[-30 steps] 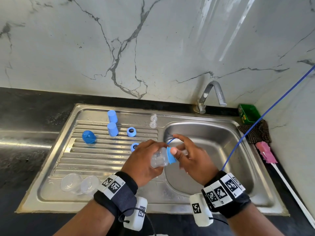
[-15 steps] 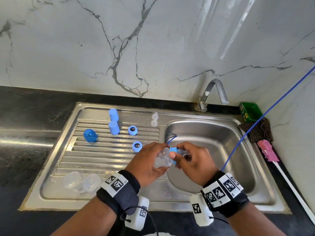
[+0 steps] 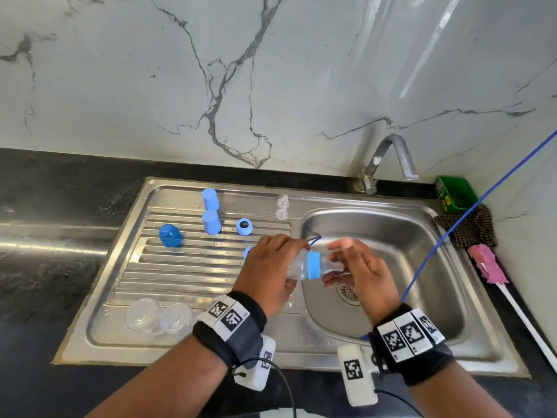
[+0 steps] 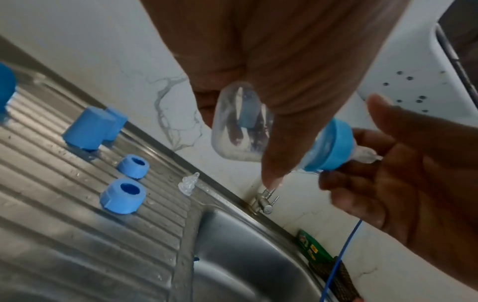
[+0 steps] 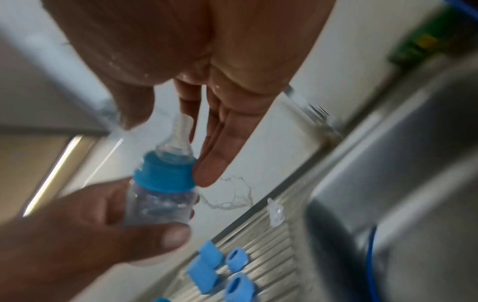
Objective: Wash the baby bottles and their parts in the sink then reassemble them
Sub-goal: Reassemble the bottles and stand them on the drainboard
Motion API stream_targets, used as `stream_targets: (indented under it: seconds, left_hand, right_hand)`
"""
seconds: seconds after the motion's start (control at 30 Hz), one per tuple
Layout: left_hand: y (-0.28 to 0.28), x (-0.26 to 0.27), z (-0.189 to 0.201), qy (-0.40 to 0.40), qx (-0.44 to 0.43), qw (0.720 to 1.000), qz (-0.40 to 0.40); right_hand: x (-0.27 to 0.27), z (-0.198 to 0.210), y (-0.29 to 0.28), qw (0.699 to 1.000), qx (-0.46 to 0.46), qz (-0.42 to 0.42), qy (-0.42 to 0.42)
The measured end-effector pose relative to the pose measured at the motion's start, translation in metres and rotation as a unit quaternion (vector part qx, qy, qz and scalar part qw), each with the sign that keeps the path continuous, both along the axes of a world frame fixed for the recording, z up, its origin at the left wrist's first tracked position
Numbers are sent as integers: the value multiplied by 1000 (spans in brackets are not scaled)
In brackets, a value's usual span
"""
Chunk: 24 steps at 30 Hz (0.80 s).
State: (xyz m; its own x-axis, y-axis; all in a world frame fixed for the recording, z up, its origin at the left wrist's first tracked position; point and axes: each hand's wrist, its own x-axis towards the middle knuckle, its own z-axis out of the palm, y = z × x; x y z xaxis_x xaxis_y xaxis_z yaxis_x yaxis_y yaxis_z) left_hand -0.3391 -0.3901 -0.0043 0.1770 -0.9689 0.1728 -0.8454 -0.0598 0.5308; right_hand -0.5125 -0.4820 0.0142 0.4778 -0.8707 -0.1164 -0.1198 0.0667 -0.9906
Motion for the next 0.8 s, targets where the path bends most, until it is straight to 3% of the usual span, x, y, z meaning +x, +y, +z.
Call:
stream_targets:
  seconds: [0.07, 0.13, 0.27, 0.53, 0.8]
  left_hand:
    - [1, 6, -5, 60, 24, 998, -3]
    - [1, 6, -7, 103, 39, 994, -10]
    - [7, 16, -11, 93, 86, 992, -3]
    - [19, 48, -3, 158, 28, 986, 55]
    - [30, 62, 3, 152, 6, 985, 76]
  right_hand:
    - [-2, 3, -1, 983, -137, 92, 79]
    - [-2, 0, -2, 946, -249, 142, 152]
    - [-1, -8, -2, 926, -305, 144, 169]
    - [4, -48, 17, 841, -283, 323, 328]
    - [5, -59, 23, 828, -253, 349, 359]
